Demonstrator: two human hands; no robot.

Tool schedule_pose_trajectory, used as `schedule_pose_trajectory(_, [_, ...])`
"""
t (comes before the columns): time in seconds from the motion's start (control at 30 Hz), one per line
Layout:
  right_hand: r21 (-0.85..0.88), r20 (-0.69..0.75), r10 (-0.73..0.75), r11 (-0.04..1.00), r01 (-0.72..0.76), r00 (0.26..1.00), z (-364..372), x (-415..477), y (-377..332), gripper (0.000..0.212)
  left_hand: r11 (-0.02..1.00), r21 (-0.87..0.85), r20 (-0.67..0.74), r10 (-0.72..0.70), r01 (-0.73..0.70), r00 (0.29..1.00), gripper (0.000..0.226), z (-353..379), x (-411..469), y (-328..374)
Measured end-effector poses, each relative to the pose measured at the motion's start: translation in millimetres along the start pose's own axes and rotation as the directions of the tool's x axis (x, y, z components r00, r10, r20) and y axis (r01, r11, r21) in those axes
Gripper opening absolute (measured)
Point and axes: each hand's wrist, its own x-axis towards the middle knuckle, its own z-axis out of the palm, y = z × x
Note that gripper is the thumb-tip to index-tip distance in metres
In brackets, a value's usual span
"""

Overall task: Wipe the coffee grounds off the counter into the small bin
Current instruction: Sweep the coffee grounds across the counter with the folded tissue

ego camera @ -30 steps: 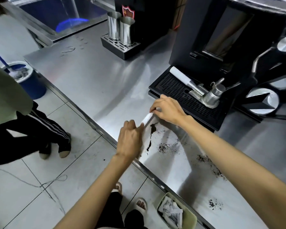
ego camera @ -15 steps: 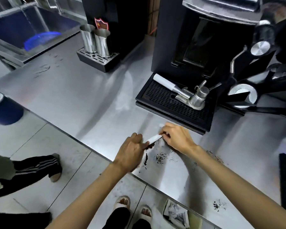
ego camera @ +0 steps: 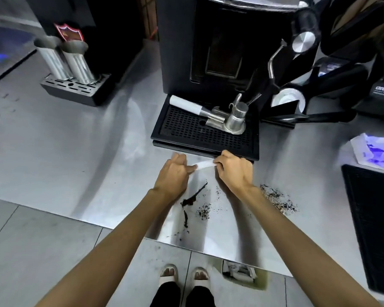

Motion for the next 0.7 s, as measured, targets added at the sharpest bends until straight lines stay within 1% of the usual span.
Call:
schedule_pose_trajectory(0.1, [0.033, -0.001, 0.047, 0.998, -0.047, 0.999, -0.6, -10.3, 8.6, 0.030, 0.992, -0.021, 0.008, 0.128, -0.127, 0.992, 0.020, 2.3, -4.4, 0.5])
schedule_pose_trajectory(0.2, [0.046, 0.004, 0.032, 0.998, -0.032, 0.999, -2.3, -31.0, 8.3, 0.027, 0.966, -0.023, 0.036, 0.259, -0.259, 0.965, 0.022, 1.2, -15.2, -3.2])
schedule_pose_trajectory(0.3, [0.095, -0.073, 0.026, 0.995, -0.019, 0.997, 1.1, -63.1, 1.8, 0.013, 0.948, 0.002, 0.095, 0.317, -0.319, 0.944, 0.033, 0.8, -28.0, -10.5])
schedule_pose_trajectory(0.33, [0.107, -0.082, 0.032, 0.994, -0.023, 0.996, 2.6, -73.0, -0.4, 0.011, 0.942, 0.006, 0.105, 0.332, -0.334, 0.937, 0.036, 0.4, -31.3, -13.0])
schedule_pose_trajectory(0.4, [0.132, -0.026, 0.052, 0.990, -0.048, 0.998, 2.1, -86.5, -7.1, 0.013, 0.935, -0.021, 0.104, 0.354, -0.354, 0.929, 0.034, -3.2, -35.9, -18.2])
schedule_pose_trajectory(0.47, [0.157, 0.044, 0.079, 0.984, -0.085, 0.996, -4.8, -90.2, -15.5, 0.017, 0.938, -0.084, 0.079, 0.343, -0.337, 0.936, 0.029, -8.0, -39.7, -23.9])
schedule_pose_trajectory(0.57, [0.187, 0.052, 0.106, 0.976, -0.114, 0.993, -10.0, -74.7, -22.3, 0.020, 0.964, -0.133, 0.049, 0.240, -0.232, 0.969, 0.034, -13.6, -44.7, -35.1])
schedule_pose_trajectory(0.63, [0.214, 0.061, 0.070, 0.974, -0.081, 0.996, -9.3, -56.6, -31.1, 0.021, 0.981, -0.121, 0.023, 0.155, -0.151, 0.988, 0.038, -17.1, -49.3, -43.5])
schedule_pose_trajectory(0.7, [0.211, 0.095, -0.010, 0.977, -0.010, 0.995, -6.6, -37.2, -42.0, 0.021, 0.994, -0.092, -0.006, 0.067, -0.067, 0.998, 0.037, -19.4, -56.3, -51.0])
